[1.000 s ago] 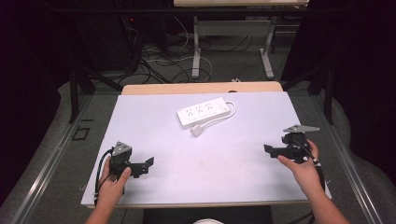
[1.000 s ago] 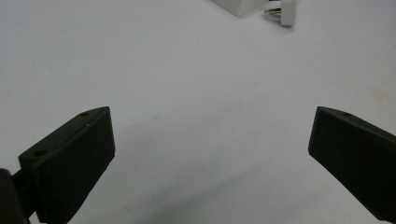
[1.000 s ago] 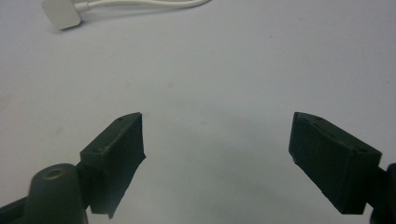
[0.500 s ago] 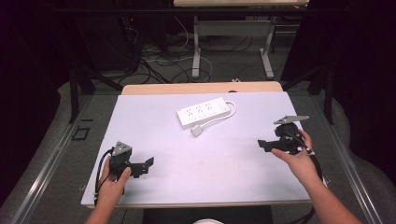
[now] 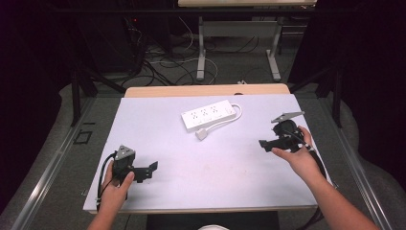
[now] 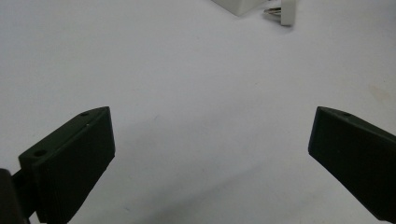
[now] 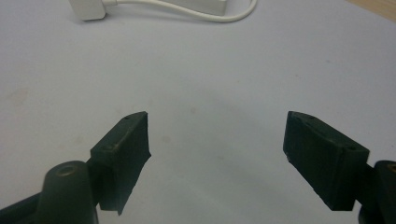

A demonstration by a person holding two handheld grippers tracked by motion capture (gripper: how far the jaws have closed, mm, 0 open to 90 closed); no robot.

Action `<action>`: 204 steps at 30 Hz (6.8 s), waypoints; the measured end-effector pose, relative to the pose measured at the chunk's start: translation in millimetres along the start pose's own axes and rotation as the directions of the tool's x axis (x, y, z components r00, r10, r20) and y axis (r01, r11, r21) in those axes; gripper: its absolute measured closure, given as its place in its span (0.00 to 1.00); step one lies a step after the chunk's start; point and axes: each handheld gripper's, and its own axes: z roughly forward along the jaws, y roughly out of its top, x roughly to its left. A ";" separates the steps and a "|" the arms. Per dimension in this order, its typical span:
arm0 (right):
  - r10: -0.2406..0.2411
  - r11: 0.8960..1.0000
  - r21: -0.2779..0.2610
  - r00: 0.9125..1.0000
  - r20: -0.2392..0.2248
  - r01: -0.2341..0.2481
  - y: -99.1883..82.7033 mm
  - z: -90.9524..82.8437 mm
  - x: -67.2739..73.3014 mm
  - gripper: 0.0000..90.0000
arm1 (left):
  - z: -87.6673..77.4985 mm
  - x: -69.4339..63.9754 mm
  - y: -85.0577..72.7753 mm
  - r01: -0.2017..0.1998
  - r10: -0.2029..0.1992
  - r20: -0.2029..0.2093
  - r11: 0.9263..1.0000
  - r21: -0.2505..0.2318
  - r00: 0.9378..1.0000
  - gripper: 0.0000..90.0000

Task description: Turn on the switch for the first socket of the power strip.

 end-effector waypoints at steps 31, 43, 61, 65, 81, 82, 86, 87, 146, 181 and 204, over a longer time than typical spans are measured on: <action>-0.093 0.994 0.055 0.996 -0.015 0.094 51.4 14.4 15.6 0.36 | -0.1 0.1 0.2 -0.006 0.006 0.009 1.000 0.010 1.000 0.00; -0.123 0.989 0.076 0.992 -0.007 0.123 69.6 23.0 21.9 0.36 | 0.3 0.1 0.1 -0.006 0.006 0.013 1.000 0.010 1.000 0.00; -0.125 0.987 0.099 0.992 0.006 0.124 90.7 31.9 22.1 0.38 | 0.4 0.4 0.1 -0.008 0.008 0.015 1.000 0.013 1.000 0.00; -0.111 0.989 0.095 0.994 0.003 0.111 95.6 34.6 20.6 0.39 | 0.3 0.3 0.1 -0.008 0.007 0.016 1.000 0.017 1.000 0.00; -0.068 0.993 0.101 0.998 0.013 0.066 114.0 47.3 16.5 0.41 | 0.8 0.6 0.0 -0.010 0.010 0.017 1.000 0.015 1.000 0.00; -0.068 0.993 0.101 0.998 0.013 0.066 114.0 47.3 16.5 0.41 | 0.9 0.5 -0.1 -0.009 0.009 0.016 1.000 0.013 1.000 0.00; -0.052 0.994 0.100 0.999 0.015 0.051 117.3 50.4 16.4 0.41 | 1.1 0.4 -0.3 -0.008 0.008 0.013 1.000 0.011 1.000 0.00; -0.057 0.993 0.100 0.998 0.018 0.055 118.1 51.5 15.7 0.41 | 1.3 0.3 -0.4 -0.009 0.009 0.011 1.000 0.008 1.000 0.00; 0.242 0.970 -0.024 0.970 -0.006 -0.242 142.7 105.2 10.9 0.80 | 1.3 2.6 -0.9 -0.012 0.011 0.028 0.999 0.036 1.000 0.01; 0.310 0.950 -0.019 0.950 -0.040 -0.311 140.9 148.8 17.1 1.00 | 1.4 4.6 -4.4 0.007 -0.007 0.015 1.000 0.021 1.000 0.01; 0.329 0.944 0.035 0.942 -0.060 -0.328 129.2 185.9 24.8 1.00 | -0.8 6.7 -6.6 0.023 -0.024 0.019 0.999 0.040 1.000 0.01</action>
